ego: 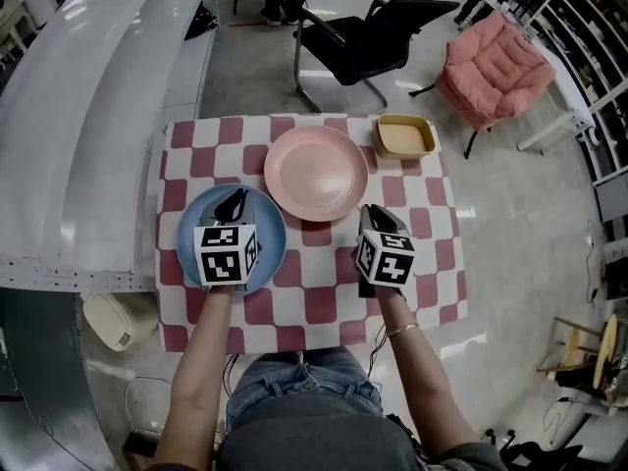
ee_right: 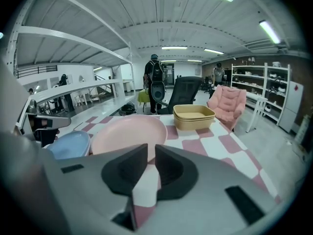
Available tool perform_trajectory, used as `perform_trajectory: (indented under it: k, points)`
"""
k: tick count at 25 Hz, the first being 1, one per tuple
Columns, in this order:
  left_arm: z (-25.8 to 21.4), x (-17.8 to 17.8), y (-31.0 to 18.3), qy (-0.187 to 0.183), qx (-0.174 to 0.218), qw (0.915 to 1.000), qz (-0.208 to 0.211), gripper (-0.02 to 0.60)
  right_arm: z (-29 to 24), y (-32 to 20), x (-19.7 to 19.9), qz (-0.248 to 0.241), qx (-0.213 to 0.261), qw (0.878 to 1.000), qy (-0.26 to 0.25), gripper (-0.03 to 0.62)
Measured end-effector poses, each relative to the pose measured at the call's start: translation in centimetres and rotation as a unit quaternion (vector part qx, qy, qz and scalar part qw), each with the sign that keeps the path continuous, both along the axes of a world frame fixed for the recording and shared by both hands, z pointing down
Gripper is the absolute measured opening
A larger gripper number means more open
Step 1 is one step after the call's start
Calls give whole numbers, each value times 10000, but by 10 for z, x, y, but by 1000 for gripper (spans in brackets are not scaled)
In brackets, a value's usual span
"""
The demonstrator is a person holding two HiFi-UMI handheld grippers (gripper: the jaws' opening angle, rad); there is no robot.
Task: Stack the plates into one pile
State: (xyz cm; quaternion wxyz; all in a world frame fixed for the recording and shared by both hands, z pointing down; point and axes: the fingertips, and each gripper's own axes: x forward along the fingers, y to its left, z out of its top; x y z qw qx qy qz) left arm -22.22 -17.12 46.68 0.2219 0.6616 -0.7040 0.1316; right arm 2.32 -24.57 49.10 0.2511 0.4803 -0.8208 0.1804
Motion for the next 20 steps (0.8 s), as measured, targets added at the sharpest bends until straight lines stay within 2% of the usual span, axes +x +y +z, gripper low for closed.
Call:
perform_trajectory:
  k: [3,9,20]
  points:
    - [3,7,-21,158,-89,9997,156,41,2,-18,7,113,-45,9999,-21,57]
    - [6,4,-60,34,-155,9997,187,44,5,-55,10,180,-89,9998,-51,57]
    - [38,-4,-110,145,-655,9972,331,83,31,-91,4,-25,-358,9993,97,57]
